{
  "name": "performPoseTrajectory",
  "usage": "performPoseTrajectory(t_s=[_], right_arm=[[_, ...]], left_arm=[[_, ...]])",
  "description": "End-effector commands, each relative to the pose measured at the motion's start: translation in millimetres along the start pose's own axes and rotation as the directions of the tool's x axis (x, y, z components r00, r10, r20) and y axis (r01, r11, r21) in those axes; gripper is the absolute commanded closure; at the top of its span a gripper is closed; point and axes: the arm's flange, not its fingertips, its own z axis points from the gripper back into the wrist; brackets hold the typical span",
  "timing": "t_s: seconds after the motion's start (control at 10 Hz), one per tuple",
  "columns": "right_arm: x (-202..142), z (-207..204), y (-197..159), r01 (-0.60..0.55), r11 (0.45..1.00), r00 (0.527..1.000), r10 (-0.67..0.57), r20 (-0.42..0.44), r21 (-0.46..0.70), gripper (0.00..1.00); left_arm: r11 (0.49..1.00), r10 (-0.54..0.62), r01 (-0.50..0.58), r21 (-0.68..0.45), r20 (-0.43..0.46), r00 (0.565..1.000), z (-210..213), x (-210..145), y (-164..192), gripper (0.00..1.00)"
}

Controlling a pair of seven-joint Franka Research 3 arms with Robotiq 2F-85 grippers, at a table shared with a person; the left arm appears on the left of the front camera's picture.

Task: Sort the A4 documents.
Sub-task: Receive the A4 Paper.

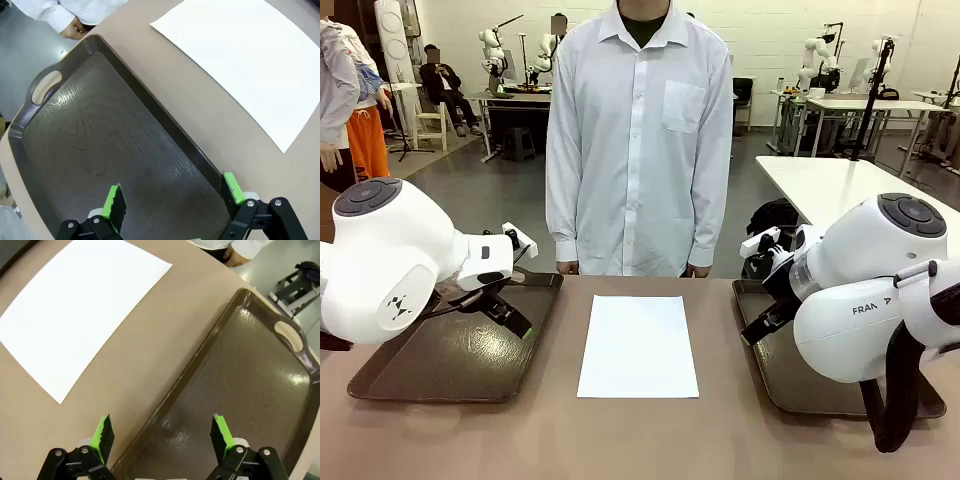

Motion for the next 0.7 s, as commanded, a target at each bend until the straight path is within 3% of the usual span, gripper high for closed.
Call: performPoseTrajectory(t_s=[0.0, 0.6], right_arm=[[0.0, 0.0, 0.0, 0.0, 1.0, 1.0, 0.0, 0.0, 0.0, 0.0], [0.0, 0.0, 0.0, 0.0, 1.0, 1.0, 0.0, 0.0, 0.0, 0.0]], left_arm=[[1.0, 0.0, 0.0, 0.0, 0.0, 1.0, 0.0, 0.0, -0.1, 0.0], [1.0, 0.0, 0.0, 0.0, 0.0, 1.0, 0.0, 0.0, -0.1, 0.0]])
